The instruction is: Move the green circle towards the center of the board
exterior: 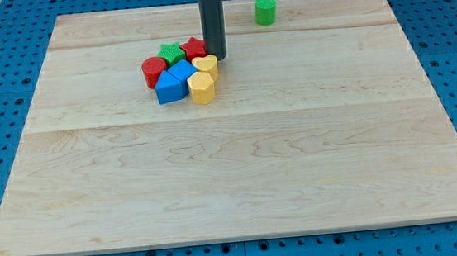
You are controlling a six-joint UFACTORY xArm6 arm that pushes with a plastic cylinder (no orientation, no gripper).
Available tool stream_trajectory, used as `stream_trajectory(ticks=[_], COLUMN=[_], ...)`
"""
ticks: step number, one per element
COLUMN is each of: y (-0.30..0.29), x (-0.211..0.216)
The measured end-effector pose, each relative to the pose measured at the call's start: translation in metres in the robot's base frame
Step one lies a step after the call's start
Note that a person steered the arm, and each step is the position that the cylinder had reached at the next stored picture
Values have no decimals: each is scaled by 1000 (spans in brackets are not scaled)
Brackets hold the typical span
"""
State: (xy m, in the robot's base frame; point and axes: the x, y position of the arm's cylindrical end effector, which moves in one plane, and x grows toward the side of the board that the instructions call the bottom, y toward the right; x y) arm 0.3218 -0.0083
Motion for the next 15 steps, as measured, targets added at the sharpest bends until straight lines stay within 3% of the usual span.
stream_trajectory(ticks=[1,2,3,4,7,9,11,12,15], y=[48,71,140,150,49,68,96,116,92], x=[-7,-40,-85,-130,-120,-91,-122,-114,-81])
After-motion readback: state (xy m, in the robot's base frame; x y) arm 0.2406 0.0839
